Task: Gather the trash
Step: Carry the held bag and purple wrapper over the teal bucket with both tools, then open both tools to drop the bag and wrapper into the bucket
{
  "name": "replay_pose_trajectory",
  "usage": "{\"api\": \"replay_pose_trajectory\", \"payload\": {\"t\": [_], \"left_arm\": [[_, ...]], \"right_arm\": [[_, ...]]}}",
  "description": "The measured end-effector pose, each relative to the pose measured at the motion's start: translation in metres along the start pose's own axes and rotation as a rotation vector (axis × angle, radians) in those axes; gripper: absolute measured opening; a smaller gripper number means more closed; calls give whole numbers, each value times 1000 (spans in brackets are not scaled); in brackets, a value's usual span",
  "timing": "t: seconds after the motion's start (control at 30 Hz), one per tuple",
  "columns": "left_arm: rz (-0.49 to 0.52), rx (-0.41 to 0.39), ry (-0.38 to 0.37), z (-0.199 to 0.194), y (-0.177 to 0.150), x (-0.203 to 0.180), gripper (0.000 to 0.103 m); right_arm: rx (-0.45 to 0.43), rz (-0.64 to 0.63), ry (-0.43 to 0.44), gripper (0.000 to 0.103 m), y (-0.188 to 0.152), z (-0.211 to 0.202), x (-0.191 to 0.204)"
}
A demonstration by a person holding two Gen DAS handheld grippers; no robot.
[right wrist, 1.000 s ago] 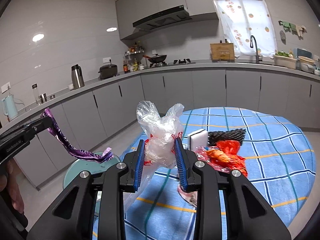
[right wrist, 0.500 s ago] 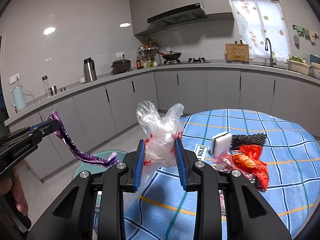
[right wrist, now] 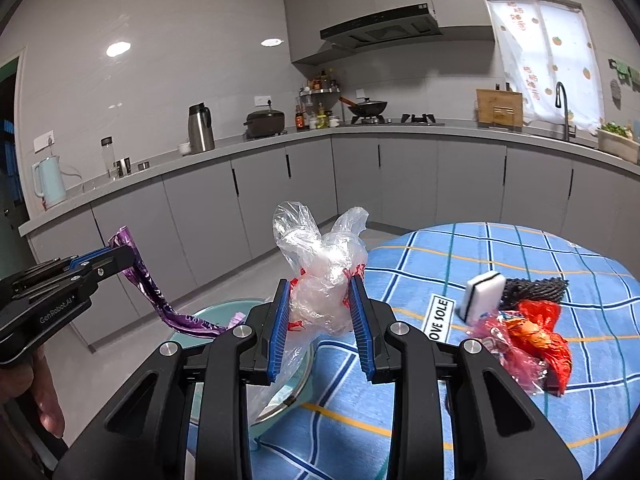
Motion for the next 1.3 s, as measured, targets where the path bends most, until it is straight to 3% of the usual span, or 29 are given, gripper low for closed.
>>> {"api": "replay_pose_trajectory", "payload": {"t": [0.63,1.3], "left_arm": [[-42,38,42,16,-7,22,12],[-77,129,21,61,-37,29,13]], "right_arm": [[29,-53,58,30,1,30,31],[127,-107,128,31,-31,82,55]]}}
Point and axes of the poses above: each gripper's, at about its wrist camera, not at the fingertips, and z roughly the way its jaws point, x to its left, y to its top, the point moved 8 cm from there along z, roughly the way its jaws point, and after that the axes turned 1 degree about y, right-handed, at the moved point
